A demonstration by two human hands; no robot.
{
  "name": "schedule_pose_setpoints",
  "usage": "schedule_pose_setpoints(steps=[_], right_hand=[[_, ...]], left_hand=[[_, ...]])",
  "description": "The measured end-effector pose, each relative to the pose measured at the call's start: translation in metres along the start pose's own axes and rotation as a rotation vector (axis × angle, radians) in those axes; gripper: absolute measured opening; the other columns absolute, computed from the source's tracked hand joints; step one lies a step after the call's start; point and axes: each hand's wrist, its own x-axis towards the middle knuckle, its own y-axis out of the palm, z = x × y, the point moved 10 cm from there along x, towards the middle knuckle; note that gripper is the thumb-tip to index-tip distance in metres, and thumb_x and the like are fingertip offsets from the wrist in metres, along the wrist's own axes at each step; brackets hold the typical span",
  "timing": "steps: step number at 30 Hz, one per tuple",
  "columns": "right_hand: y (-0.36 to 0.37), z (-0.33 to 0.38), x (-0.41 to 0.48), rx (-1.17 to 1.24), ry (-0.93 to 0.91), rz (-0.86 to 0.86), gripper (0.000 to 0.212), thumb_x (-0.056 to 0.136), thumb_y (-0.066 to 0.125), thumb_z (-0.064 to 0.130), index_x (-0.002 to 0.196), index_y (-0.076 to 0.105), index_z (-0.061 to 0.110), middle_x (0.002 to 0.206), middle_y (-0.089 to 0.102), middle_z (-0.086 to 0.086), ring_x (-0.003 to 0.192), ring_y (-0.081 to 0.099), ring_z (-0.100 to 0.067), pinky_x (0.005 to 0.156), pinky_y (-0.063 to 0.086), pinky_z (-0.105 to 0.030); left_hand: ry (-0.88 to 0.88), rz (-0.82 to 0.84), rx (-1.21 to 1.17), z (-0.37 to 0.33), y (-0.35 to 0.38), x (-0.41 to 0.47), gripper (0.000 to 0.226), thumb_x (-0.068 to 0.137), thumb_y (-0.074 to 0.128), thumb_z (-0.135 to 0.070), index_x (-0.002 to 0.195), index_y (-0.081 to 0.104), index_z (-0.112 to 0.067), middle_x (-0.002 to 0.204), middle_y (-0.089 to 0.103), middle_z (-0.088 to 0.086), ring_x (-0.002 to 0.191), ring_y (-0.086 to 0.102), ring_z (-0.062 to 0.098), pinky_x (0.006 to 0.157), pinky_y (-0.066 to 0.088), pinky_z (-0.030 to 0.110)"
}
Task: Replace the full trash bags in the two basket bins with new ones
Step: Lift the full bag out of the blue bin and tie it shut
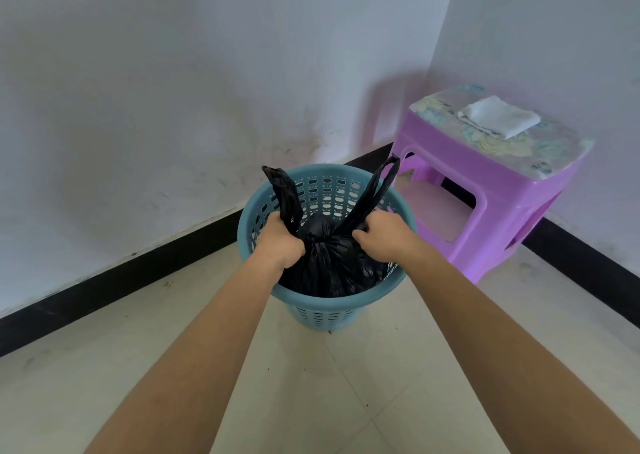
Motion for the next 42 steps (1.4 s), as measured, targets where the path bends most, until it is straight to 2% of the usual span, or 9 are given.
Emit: schedule_pose_setpoints(steps=[5, 9, 13, 16, 22, 27, 32, 36, 42], right_hand=[[0.005, 0.011, 0.007, 0.053, -0.043, -0.09, 0.049, 0.101, 0.053, 0.036, 0.058, 0.043, 0.012, 0.06, 0.045, -0.003, 0.062, 0.048, -0.025, 0.056, 0.032, -0.033], [0.0, 0.026, 0.007, 0.251, -0.146, -0.184, 0.052, 0.095, 0.062, 0.04, 0.052, 0.045, 0.015, 0.049, 0.044, -0.003, 0.048, 0.041, -0.017, 0.054, 0.036, -0.034], [-0.007, 0.029, 0.006, 0.551, -0.163, -0.265, 0.035, 0.094, 0.061, 0.044, 0.082, 0.068, 0.013, 0.077, 0.07, -0.007, 0.073, 0.064, -0.019, 0.079, 0.051, -0.038], [-0.01, 0.032, 0.002, 0.61, -0.174, -0.325, 0.032, 0.093, 0.057, 0.051, 0.09, 0.069, 0.022, 0.083, 0.073, 0.005, 0.082, 0.067, -0.014, 0.085, 0.052, -0.042], [-0.012, 0.047, -0.016, 0.515, -0.246, -0.431, 0.031, 0.092, 0.056, 0.057, 0.092, 0.07, 0.03, 0.078, 0.07, 0.016, 0.075, 0.064, -0.002, 0.082, 0.051, -0.032], [0.001, 0.053, -0.01, 0.095, -0.323, -0.318, 0.021, 0.1, 0.049, 0.036, 0.088, 0.056, 0.021, 0.089, 0.06, 0.01, 0.096, 0.057, -0.021, 0.081, 0.033, -0.036], [-0.003, 0.058, -0.014, 0.154, -0.386, -0.374, 0.017, 0.101, 0.051, 0.023, 0.085, 0.058, 0.023, 0.08, 0.052, 0.012, 0.089, 0.058, -0.021, 0.082, 0.041, -0.039], [-0.02, 0.047, -0.02, 0.563, -0.288, -0.431, 0.02, 0.092, 0.066, 0.027, 0.11, 0.07, 0.035, 0.081, 0.07, 0.018, 0.085, 0.065, 0.0, 0.082, 0.045, -0.015], [-0.024, 0.038, -0.029, 0.698, -0.212, -0.487, 0.017, 0.082, 0.08, 0.027, 0.097, 0.078, 0.019, 0.077, 0.067, 0.026, 0.078, 0.062, 0.017, 0.078, 0.043, -0.001]], left_hand=[[0.103, -0.093, 0.189, -0.003, -0.014, 0.01, 0.005, 0.083, 0.069, -0.004, 0.083, 0.067, -0.009, 0.082, 0.069, 0.009, 0.085, 0.067, 0.029, 0.081, 0.056, 0.038], [0.216, -0.15, -0.08, -0.009, -0.021, 0.005, 0.009, 0.091, 0.066, -0.018, 0.095, 0.074, -0.02, 0.087, 0.074, -0.004, 0.086, 0.07, 0.017, 0.086, 0.056, 0.039], [0.247, -0.059, -0.323, -0.012, -0.019, 0.001, 0.021, 0.101, 0.049, -0.024, 0.117, 0.063, -0.027, 0.104, 0.074, -0.01, 0.099, 0.067, 0.005, 0.087, 0.052, 0.029], [0.199, -0.047, -0.479, -0.009, -0.022, 0.003, 0.017, 0.102, 0.049, -0.022, 0.111, 0.063, -0.021, 0.092, 0.077, -0.004, 0.091, 0.07, 0.008, 0.077, 0.052, 0.028], [-0.005, -0.079, -0.782, 0.008, -0.017, 0.011, 0.012, 0.098, 0.053, -0.015, 0.097, 0.063, -0.009, 0.063, 0.052, -0.002, 0.062, 0.052, 0.011, 0.058, 0.038, 0.025], [-0.071, 0.094, -1.097, 0.005, -0.004, 0.008, 0.017, 0.089, 0.035, -0.014, 0.096, 0.049, -0.008, 0.066, 0.043, 0.001, 0.064, 0.043, 0.016, 0.06, 0.033, 0.027], [0.003, 0.076, -0.97, 0.005, -0.008, 0.006, 0.019, 0.1, 0.04, -0.003, 0.094, 0.057, -0.008, 0.07, 0.053, 0.001, 0.069, 0.053, 0.013, 0.062, 0.042, 0.023], [0.05, 0.103, -0.948, -0.001, -0.015, 0.005, 0.008, 0.099, 0.055, -0.011, 0.094, 0.061, -0.008, 0.07, 0.06, 0.001, 0.064, 0.058, 0.01, 0.053, 0.043, 0.02], [0.099, 0.078, -0.7, -0.006, -0.018, 0.008, 0.014, 0.095, 0.063, -0.02, 0.086, 0.068, -0.012, 0.069, 0.062, 0.0, 0.062, 0.054, 0.011, 0.055, 0.042, 0.022]])
